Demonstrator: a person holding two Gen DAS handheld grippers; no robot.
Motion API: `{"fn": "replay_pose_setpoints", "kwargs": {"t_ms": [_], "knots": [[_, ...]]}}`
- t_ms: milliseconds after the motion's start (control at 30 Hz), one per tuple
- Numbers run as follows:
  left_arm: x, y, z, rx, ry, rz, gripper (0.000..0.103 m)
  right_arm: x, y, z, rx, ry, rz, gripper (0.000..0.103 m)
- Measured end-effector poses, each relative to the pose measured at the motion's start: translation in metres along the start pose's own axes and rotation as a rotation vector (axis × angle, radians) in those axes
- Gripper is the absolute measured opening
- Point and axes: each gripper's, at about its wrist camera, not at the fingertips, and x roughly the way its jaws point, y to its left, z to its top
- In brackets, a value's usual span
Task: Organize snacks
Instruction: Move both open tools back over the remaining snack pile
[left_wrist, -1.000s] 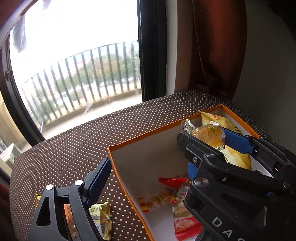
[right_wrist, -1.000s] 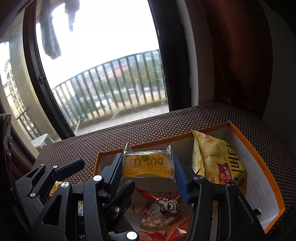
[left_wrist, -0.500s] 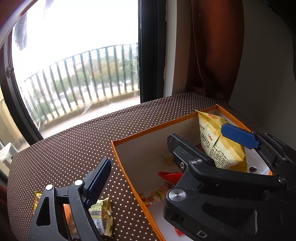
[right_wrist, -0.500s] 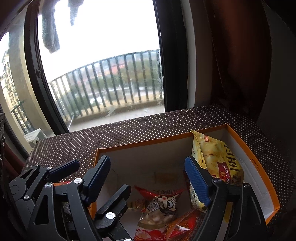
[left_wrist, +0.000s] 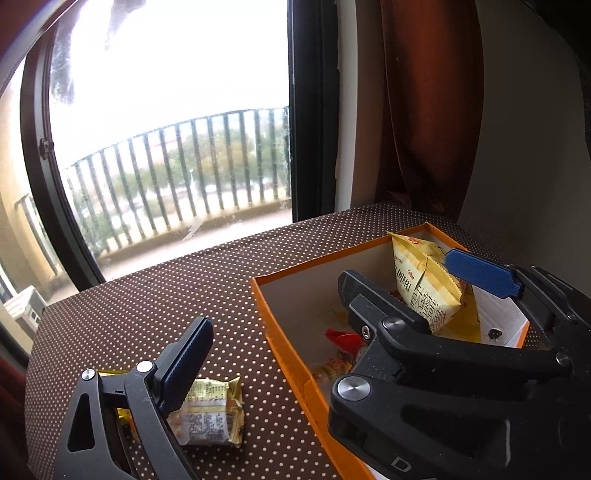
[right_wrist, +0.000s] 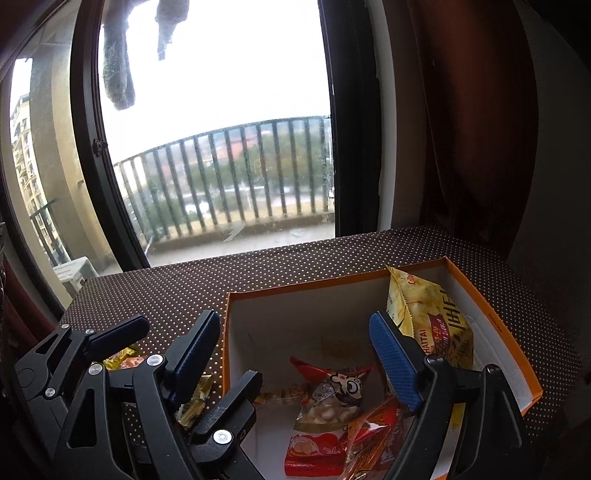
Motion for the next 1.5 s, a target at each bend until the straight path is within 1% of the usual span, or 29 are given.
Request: {"fn": "replay_pose_setpoints", "kwargs": {"t_ms": [367, 467, 667, 767, 1033, 1200, 1500], "knots": [[-0.03, 0.013, -0.019, -0.045, -0.023, 0.043, 0.101, -0.026, 0.03, -0.008, -0.053, -0.024, 0.022, 0.086], [-0.035, 0.017, -0.026, -0.07, -0.021, 0.048, 0.101, -0.031, 0.038, -0.012, -0.066, -0.033, 0.034, 0.086], [-0.047, 0.025, -0.043, -0.085, -0.052, 0.077, 0.1, -0.036, 0.055, -0.021, -0.088, -0.034, 0.062, 0.086], [-0.05, 0.031, -0.053, -0.097, -0.055, 0.084, 0.1, -0.037, 0.063, -0.028, -0.101, -0.033, 0.069, 0.086], [-0.058, 0.041, -0.073, -0.115, -0.075, 0.127, 0.099, -0.028, 0.083, -0.043, -0.114, -0.029, 0.116, 0.086], [-0.057, 0.046, -0.08, -0.133, -0.063, 0.146, 0.098, -0.019, 0.095, -0.052, -0.115, -0.038, 0.158, 0.086], [-0.045, 0.067, -0.096, -0.181, -0.019, 0.151, 0.098, 0.004, 0.116, -0.067, -0.137, 0.003, 0.198, 0.086]]}}
